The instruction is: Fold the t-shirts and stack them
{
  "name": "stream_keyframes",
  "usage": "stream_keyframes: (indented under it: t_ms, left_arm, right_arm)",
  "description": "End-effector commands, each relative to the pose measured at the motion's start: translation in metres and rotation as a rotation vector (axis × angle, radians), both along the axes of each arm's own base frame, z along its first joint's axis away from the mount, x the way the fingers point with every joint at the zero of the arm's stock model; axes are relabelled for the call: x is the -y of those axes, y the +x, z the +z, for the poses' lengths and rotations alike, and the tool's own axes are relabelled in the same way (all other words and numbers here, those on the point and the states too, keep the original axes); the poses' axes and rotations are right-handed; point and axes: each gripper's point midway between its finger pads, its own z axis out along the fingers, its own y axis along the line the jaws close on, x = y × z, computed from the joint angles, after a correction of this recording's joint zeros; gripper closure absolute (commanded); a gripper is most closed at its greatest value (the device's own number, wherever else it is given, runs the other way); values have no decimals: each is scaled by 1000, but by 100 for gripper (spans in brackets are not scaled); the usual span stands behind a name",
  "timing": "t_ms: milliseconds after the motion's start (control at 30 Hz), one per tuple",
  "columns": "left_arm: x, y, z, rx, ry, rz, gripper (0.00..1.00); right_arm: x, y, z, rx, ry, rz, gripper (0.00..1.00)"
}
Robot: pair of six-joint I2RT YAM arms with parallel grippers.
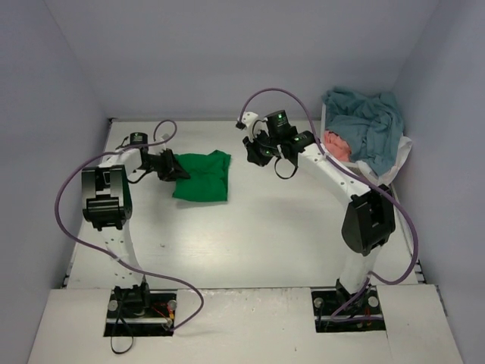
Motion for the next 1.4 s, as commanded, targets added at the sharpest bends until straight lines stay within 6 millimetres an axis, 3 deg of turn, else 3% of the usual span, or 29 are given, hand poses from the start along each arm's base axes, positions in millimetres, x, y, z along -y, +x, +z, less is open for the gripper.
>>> stream_keyframes:
  t_ms: [0, 200, 333, 533, 800, 1000, 1367]
  left_arm:
    - [-42, 17, 30, 95, 30, 39, 100]
    - [-94, 27, 32, 110, 103, 99, 100]
    - [-115, 39, 41, 134, 148, 107, 100]
    - [-142, 53, 37, 141, 247, 122, 100]
    - [-194, 74, 39, 170, 471, 188, 100]
    - [-214, 90, 45, 199, 565, 214, 100]
    - [-250, 111, 34, 187, 722, 254, 100]
  right_arm:
    - [-3, -11, 25, 42, 47, 20, 97]
    - [-2, -19, 31, 42, 65, 28, 98]
    - [-3, -21, 34, 45, 72, 33, 98]
    - [-6, -25, 38, 42, 89, 47, 98]
    - [-8, -30, 38, 30, 98, 60, 98]
    - [-8, -32, 39, 31, 99, 61, 98]
    - [-11, -36, 39, 28, 104, 74, 98]
